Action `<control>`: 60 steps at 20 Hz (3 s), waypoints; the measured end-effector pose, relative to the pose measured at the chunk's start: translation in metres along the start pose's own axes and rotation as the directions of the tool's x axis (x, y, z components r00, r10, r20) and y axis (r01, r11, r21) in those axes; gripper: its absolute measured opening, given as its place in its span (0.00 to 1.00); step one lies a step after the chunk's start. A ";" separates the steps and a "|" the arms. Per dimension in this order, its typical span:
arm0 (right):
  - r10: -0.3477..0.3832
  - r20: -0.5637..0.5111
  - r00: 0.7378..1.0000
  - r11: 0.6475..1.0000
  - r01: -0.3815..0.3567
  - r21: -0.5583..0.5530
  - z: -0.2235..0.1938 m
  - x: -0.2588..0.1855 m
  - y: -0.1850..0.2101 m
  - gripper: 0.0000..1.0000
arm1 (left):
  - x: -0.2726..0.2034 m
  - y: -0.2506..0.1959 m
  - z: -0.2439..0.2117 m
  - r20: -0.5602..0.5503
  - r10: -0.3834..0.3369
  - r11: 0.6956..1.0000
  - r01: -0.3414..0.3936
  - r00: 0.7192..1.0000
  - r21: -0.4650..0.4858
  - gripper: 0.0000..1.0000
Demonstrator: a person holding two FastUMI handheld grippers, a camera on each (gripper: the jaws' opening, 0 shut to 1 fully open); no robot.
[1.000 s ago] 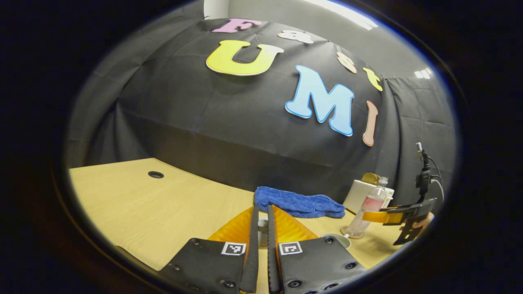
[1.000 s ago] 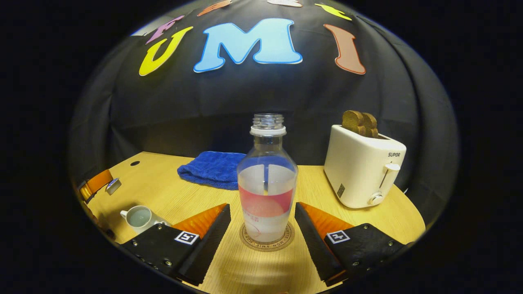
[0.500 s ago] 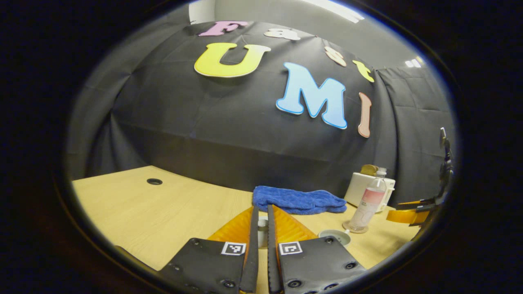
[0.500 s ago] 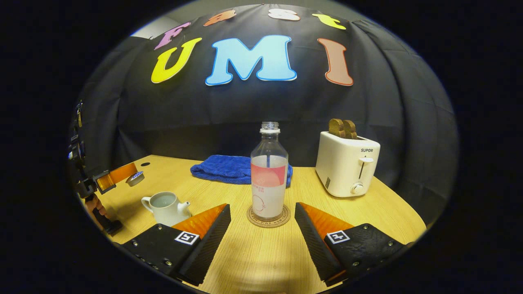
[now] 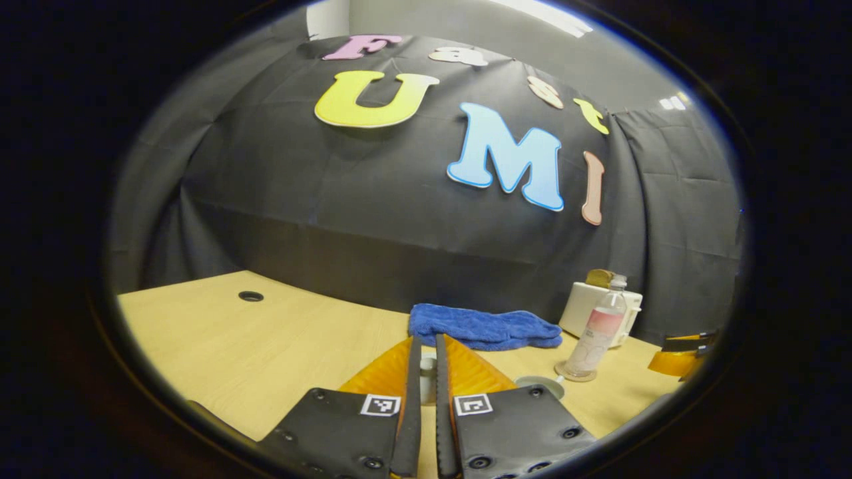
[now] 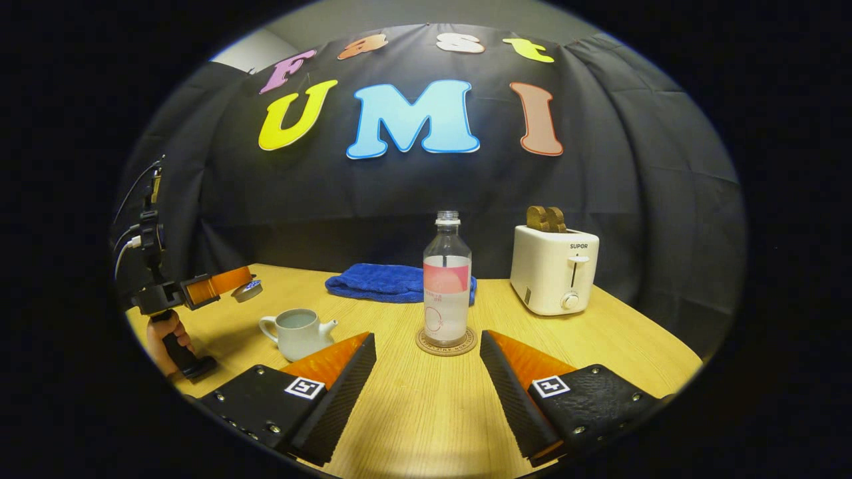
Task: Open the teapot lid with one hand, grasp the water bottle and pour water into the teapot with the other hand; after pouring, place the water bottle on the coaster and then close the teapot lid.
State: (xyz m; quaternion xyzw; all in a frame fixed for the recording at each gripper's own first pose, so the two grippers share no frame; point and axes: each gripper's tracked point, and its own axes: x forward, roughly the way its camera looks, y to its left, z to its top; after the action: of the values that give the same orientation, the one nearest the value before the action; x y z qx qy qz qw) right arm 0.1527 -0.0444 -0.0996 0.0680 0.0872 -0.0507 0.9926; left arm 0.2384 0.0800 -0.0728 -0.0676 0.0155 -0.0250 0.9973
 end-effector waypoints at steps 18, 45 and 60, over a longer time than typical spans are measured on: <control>0.023 -0.005 1.000 1.000 -0.023 -0.018 0.008 -0.003 -0.001 0.98 | 0.011 -0.110 -0.030 -0.090 -0.115 0.972 0.131 0.989 0.196 0.17; 0.040 -0.013 0.999 0.999 -0.041 -0.012 0.009 -0.005 0.001 0.98 | 0.006 -0.113 -0.047 -0.135 -0.080 0.963 0.111 0.988 0.244 0.27; 0.045 0.100 0.994 0.998 -0.040 -0.053 0.027 -0.091 0.006 0.98 | -0.101 -0.148 -0.030 -0.090 -0.115 0.951 0.136 0.989 0.279 0.84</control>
State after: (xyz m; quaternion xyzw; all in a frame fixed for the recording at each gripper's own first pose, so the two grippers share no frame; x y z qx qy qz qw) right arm 0.0688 -0.0345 -0.0563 0.0420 0.0367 -0.0307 0.9980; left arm 0.1296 -0.0648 -0.0793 0.0764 0.0434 -0.0926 0.9918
